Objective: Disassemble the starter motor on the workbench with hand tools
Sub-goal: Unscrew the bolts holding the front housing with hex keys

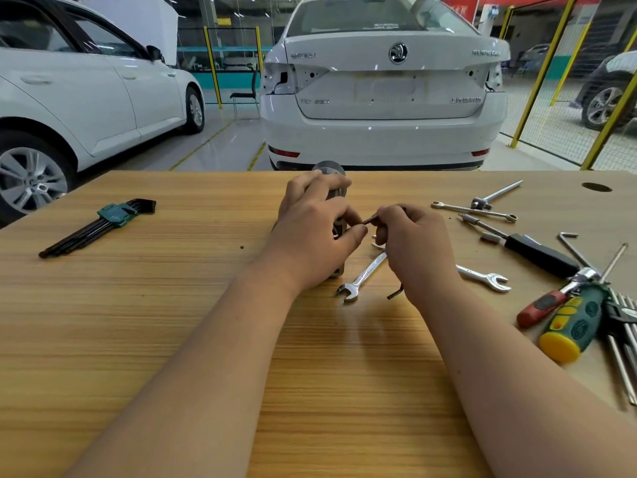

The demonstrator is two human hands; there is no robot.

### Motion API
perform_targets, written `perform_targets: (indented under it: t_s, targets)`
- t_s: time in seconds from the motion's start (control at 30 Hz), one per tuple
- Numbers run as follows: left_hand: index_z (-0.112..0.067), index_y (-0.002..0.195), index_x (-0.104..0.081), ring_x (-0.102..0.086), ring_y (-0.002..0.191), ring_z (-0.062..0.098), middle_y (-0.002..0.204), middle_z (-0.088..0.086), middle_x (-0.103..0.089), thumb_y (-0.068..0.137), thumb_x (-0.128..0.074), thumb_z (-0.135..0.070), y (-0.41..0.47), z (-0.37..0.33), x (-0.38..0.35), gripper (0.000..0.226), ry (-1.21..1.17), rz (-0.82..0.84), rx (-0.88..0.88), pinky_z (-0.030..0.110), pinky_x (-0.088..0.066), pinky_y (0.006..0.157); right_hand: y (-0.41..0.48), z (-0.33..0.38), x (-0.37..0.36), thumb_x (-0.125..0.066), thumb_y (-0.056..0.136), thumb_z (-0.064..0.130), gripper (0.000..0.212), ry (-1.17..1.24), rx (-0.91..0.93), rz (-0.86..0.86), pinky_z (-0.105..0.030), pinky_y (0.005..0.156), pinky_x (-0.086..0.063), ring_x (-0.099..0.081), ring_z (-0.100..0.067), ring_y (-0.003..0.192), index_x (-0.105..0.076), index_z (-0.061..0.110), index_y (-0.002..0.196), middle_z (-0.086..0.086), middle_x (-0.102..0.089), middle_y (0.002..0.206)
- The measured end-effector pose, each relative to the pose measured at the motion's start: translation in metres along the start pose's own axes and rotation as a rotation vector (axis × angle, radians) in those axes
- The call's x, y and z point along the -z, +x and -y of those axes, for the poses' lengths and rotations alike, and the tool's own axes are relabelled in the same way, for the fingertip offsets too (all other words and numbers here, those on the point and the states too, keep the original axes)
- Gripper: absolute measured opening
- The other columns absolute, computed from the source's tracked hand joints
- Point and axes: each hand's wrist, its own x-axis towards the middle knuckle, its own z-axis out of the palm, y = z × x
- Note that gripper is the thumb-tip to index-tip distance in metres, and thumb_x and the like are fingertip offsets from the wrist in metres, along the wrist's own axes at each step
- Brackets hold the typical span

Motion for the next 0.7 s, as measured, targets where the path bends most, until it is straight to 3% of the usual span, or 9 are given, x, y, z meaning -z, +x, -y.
perform_targets:
  t_s: [0.23, 0.43, 0.53, 0.6, 0.7]
  targets:
    - [-0.021, 0.091, -0.072, -0.017, 0.137, 0.012, 0.14, -0.009, -0.047, 0.089, -0.068, -0.03, 0.001, 0.004, -0.002, 0.01, 0.004, -0.024, -0.013, 0.027, -0.014, 0.111, 0.002, -0.001, 0.003, -0.057, 0.092, 0.034, 0.029, -0.014, -0.123, 0.097, -0.028, 0.049, -0.032, -0.041, -0.002, 0.04, -0.067, 0.018, 0.07, 0.009, -0.055, 0.05]
    - [-0.022, 0.091, -0.071, -0.019, 0.136, 0.012, 0.139, -0.009, -0.047, 0.088, -0.069, -0.029, 0.001, 0.005, -0.004, 0.008, 0.001, -0.031, -0.017, 0.028, -0.016, 0.11, 0.006, 0.0, 0.008, -0.059, 0.093, 0.037, 0.024, -0.014, -0.178, 0.086, -0.026, 0.048, -0.035, -0.046, -0.009, 0.052, -0.068, 0.02, 0.079, 0.01, -0.057, 0.054]
    - [-0.019, 0.107, -0.067, -0.027, 0.128, 0.011, 0.135, -0.008, -0.049, 0.088, -0.067, -0.023, 0.001, 0.004, -0.004, 0.02, -0.05, -0.088, -0.007, 0.02, -0.024, 0.104, 0.012, 0.001, 0.017, -0.058, 0.093, 0.03, 0.02, 0.063, -0.242, -0.042, -0.022, 0.039, -0.033, -0.043, -0.01, 0.049, -0.068, 0.019, 0.08, 0.009, -0.058, 0.056]
    - [-0.018, 0.121, -0.06, -0.034, 0.123, 0.011, 0.131, -0.005, -0.05, 0.09, -0.063, -0.019, 0.001, 0.004, -0.003, 0.031, -0.108, -0.15, 0.024, 0.014, -0.029, 0.096, 0.017, 0.0, 0.026, -0.058, 0.091, 0.029, 0.019, 0.061, -0.266, -0.109, -0.025, 0.042, -0.033, -0.042, -0.013, 0.052, -0.068, 0.019, 0.077, 0.007, -0.063, 0.061]
    - [-0.019, 0.128, -0.053, -0.048, 0.116, 0.011, 0.122, -0.006, -0.049, 0.094, -0.056, -0.018, 0.003, 0.01, -0.001, 0.034, -0.253, -0.276, 0.165, 0.023, -0.042, 0.094, 0.023, -0.004, 0.036, -0.06, 0.088, 0.027, 0.017, -0.039, -0.267, -0.111, -0.026, 0.047, -0.037, -0.045, -0.012, 0.055, -0.068, 0.021, 0.074, 0.012, -0.065, 0.055]
